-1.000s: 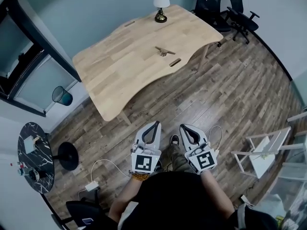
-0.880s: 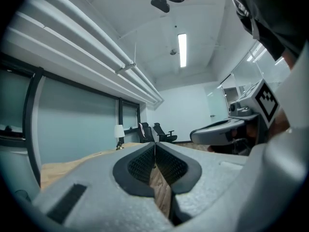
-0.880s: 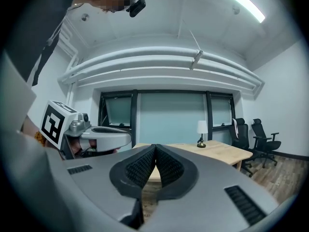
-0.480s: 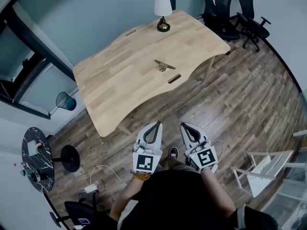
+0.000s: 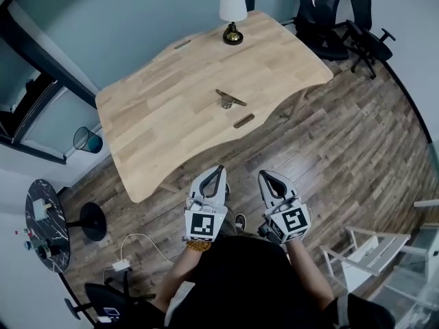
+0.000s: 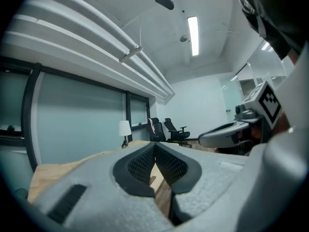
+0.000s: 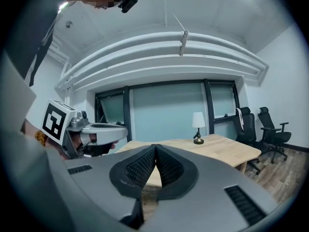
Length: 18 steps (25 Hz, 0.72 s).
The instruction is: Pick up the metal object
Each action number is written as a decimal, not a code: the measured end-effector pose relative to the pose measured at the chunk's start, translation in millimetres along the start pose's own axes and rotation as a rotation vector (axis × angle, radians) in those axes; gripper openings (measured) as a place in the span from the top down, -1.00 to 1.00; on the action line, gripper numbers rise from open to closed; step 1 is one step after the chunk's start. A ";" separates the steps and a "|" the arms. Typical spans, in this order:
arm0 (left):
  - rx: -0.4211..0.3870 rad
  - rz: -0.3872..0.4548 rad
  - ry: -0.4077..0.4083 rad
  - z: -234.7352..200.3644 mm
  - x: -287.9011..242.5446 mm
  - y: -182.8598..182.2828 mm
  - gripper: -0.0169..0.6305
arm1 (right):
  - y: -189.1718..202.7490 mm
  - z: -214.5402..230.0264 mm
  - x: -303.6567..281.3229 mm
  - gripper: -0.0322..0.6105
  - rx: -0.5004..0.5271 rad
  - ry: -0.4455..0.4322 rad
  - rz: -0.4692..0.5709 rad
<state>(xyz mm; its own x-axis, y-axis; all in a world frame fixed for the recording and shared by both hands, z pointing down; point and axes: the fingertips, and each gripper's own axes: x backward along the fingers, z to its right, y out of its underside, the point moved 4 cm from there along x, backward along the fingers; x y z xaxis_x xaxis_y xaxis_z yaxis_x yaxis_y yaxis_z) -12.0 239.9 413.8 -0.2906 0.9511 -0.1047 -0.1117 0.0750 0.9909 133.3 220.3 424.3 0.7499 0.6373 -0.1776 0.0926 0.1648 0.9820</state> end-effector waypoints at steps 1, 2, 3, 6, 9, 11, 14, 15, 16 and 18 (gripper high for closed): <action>0.001 0.004 0.000 -3.7 -11.1 0.8 0.89 | 1.1 9.1 -6.1 0.90 0.002 0.003 -0.008; -0.002 0.011 0.002 -8.1 -23.0 1.8 0.89 | 2.5 18.3 -13.1 0.90 0.003 0.005 -0.016; -0.001 0.015 0.003 -13.4 -35.2 2.9 0.89 | 3.5 27.4 -21.1 0.90 0.000 0.007 -0.021; -0.001 0.024 0.011 -33.7 -76.9 -1.0 0.89 | -3.2 59.1 -50.2 0.90 -0.007 0.034 -0.021; -0.016 0.055 0.021 -58.0 -122.5 -14.0 0.89 | -22.6 93.9 -84.1 0.90 0.017 0.059 -0.019; -0.019 0.065 0.023 -74.8 -149.5 -21.6 0.89 | -38.4 113.1 -106.6 0.90 0.030 0.066 -0.030; -0.019 0.077 0.020 -100.3 -186.1 -29.0 0.89 | -57.0 140.6 -141.2 0.90 0.043 0.073 -0.040; -0.019 0.081 0.018 -109.0 -196.7 -30.2 0.89 | -60.9 149.1 -152.9 0.90 0.043 0.074 -0.033; -0.019 0.083 0.015 -118.0 -206.7 -30.5 0.89 | -63.9 156.9 -164.8 0.90 0.046 0.072 -0.026; -0.016 0.079 0.005 -136.2 -224.7 -28.1 0.89 | -69.4 169.7 -188.7 0.90 0.064 0.066 -0.049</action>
<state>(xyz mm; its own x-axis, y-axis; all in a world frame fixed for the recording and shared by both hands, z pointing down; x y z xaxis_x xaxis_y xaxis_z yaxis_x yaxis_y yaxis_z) -73.0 -16.7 398.0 -0.3044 0.9522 -0.0264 -0.1029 -0.0053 0.9947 96.6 -39.1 400.6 0.6990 0.6780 -0.2275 0.1717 0.1496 0.9737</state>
